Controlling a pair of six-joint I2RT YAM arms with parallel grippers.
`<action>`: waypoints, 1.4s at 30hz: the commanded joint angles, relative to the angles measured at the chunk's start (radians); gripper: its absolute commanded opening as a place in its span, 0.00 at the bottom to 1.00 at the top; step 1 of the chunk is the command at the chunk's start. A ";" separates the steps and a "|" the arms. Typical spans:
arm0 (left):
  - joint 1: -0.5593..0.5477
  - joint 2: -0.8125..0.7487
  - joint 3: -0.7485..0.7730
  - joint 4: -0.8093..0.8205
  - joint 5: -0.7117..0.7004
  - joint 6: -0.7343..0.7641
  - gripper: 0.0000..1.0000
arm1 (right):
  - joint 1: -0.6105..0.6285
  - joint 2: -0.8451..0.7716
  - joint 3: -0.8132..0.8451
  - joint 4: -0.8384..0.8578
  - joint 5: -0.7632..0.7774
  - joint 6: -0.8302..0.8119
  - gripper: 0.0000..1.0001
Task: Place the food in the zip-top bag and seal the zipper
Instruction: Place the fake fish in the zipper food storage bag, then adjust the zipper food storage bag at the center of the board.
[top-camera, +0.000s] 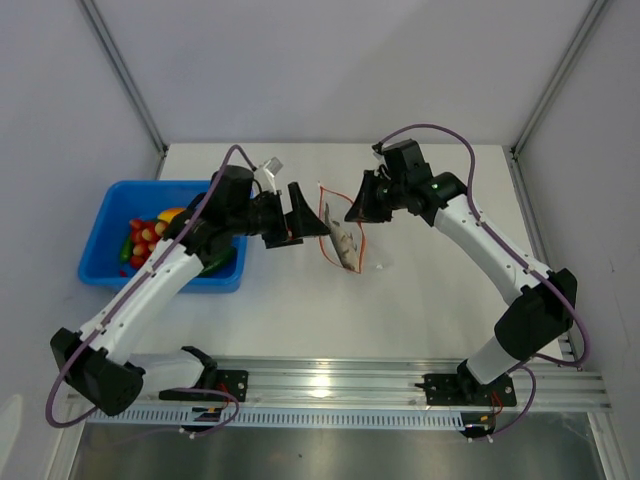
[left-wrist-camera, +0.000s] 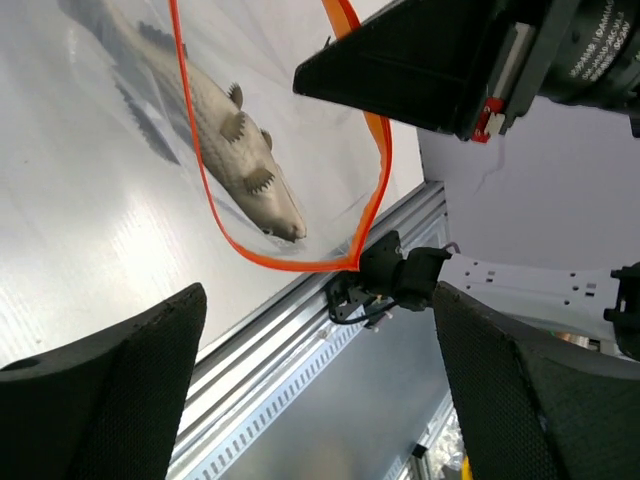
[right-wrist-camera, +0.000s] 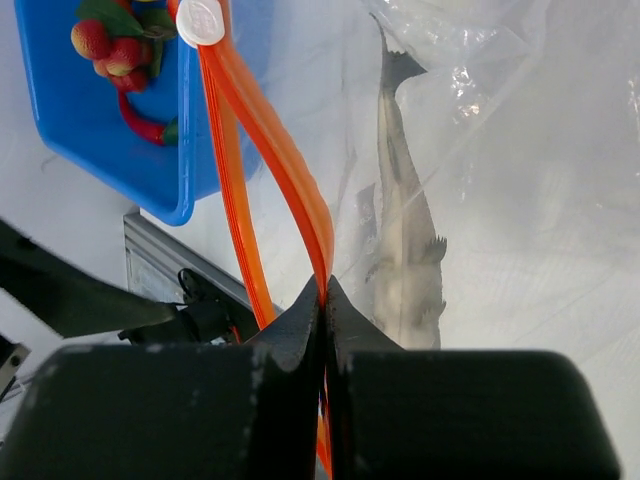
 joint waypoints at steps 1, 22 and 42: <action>-0.006 -0.045 0.018 -0.108 -0.060 0.050 0.93 | -0.009 0.007 0.028 -0.014 -0.034 0.001 0.00; -0.062 0.212 0.048 -0.016 -0.017 0.022 0.66 | 0.002 0.014 0.033 -0.027 -0.021 0.015 0.00; -0.096 0.321 0.510 -0.305 0.121 0.044 0.01 | -0.021 -0.075 0.168 -0.200 0.218 -0.238 0.00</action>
